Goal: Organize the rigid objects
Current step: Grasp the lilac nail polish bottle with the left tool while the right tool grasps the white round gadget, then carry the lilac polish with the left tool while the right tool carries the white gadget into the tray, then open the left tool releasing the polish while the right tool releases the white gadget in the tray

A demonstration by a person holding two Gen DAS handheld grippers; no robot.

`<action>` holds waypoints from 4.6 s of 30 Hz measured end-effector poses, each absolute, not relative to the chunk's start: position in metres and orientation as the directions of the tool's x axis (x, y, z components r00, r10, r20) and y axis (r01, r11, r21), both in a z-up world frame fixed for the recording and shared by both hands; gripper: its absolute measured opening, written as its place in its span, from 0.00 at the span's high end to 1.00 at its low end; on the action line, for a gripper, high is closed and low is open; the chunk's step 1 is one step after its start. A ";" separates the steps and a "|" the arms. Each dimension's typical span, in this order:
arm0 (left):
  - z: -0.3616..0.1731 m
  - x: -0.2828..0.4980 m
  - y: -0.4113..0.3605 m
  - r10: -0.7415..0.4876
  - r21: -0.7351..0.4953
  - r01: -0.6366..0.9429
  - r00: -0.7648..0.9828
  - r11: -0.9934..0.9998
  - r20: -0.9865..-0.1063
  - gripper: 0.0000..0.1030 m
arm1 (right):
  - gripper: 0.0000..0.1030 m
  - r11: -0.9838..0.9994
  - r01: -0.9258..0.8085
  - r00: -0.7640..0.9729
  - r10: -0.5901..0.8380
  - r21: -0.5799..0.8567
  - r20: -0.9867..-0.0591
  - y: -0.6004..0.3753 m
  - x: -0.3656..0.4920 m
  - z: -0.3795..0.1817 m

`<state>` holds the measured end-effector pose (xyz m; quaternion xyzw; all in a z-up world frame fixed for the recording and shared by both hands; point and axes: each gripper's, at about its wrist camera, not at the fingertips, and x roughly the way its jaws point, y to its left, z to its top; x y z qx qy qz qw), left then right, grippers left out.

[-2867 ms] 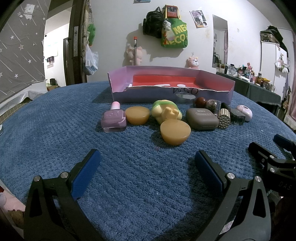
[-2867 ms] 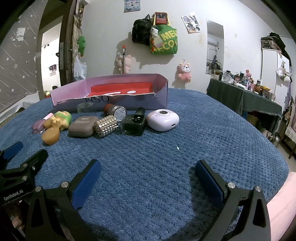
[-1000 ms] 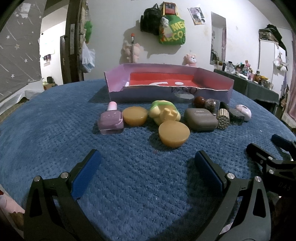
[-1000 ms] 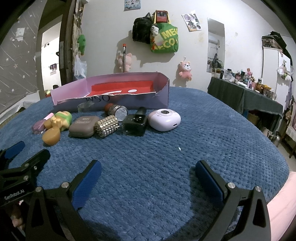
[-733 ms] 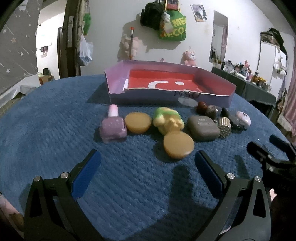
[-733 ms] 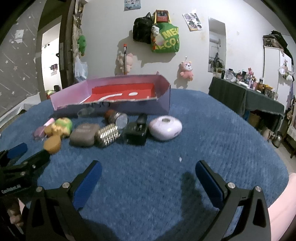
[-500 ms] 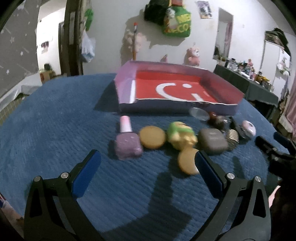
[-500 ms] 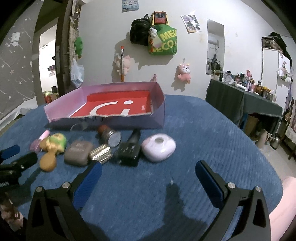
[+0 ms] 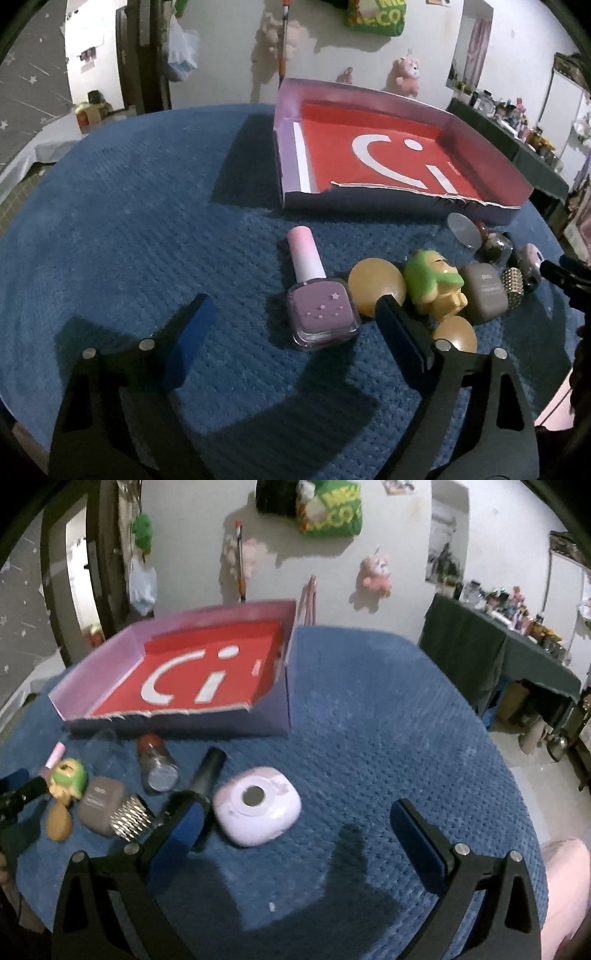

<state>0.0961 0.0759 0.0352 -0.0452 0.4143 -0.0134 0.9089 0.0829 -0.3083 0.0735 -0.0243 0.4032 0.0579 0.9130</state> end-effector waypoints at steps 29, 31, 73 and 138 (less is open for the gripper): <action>0.030 0.117 0.076 -0.022 -0.002 0.033 0.624 0.999 -0.781 0.34 | 0.06 0.971 -0.239 0.560 0.130 -0.009 -0.819 -0.304 0.106 0.056; 0.031 0.120 0.074 -0.030 -0.008 0.037 0.629 0.999 -0.777 0.40 | 0.13 0.967 -0.256 0.557 0.146 -0.002 -0.817 -0.301 0.108 0.057; 0.110 0.144 0.045 -0.168 -0.027 0.195 0.756 0.980 -0.632 0.67 | 0.46 0.921 -0.384 0.662 0.329 0.073 -0.673 -0.271 0.123 0.127; 0.056 0.250 0.011 -0.187 0.018 0.336 0.566 0.942 -0.803 0.42 | 0.39 0.794 -0.595 0.365 0.125 -0.128 -0.922 -0.198 0.238 0.068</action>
